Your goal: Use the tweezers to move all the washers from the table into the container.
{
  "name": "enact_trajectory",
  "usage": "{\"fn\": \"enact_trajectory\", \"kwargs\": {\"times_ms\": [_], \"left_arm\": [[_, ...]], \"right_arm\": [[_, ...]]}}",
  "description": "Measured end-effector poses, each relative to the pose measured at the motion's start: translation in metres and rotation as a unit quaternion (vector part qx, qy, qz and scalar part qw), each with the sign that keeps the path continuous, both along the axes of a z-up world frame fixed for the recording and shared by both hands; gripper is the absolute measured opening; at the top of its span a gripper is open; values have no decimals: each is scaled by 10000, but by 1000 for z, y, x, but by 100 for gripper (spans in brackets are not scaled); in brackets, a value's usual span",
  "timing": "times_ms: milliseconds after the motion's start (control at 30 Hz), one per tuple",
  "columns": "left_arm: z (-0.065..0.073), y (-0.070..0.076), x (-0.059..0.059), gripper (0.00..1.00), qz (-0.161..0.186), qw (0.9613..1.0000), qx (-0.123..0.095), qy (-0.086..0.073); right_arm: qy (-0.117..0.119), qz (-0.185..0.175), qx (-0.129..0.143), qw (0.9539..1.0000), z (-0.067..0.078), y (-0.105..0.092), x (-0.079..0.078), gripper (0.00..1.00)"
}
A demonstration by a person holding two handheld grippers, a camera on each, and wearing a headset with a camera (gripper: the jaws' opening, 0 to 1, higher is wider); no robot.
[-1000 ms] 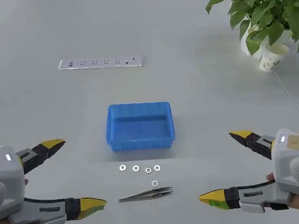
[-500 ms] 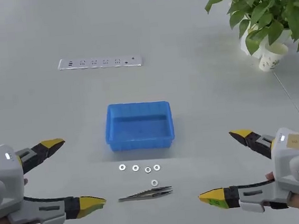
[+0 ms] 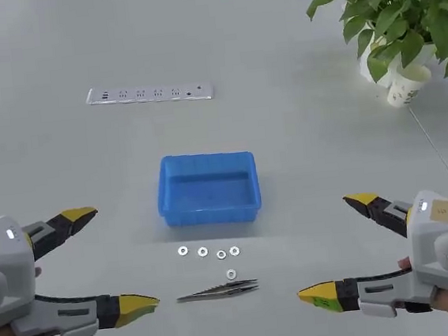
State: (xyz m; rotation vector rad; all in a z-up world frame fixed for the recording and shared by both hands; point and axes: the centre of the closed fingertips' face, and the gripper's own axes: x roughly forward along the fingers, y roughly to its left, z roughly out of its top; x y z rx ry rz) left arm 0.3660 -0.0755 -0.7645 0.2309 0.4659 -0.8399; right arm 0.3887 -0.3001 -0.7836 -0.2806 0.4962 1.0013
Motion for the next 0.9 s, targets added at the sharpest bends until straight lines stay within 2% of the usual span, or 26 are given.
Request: {"fn": "enact_trajectory", "kwargs": {"times_ms": [900], "left_arm": [[2,3,0,99,-1,10000,35,-37]], "right_arm": [[-22,18,-31,10000,1,0,1,100]]}}
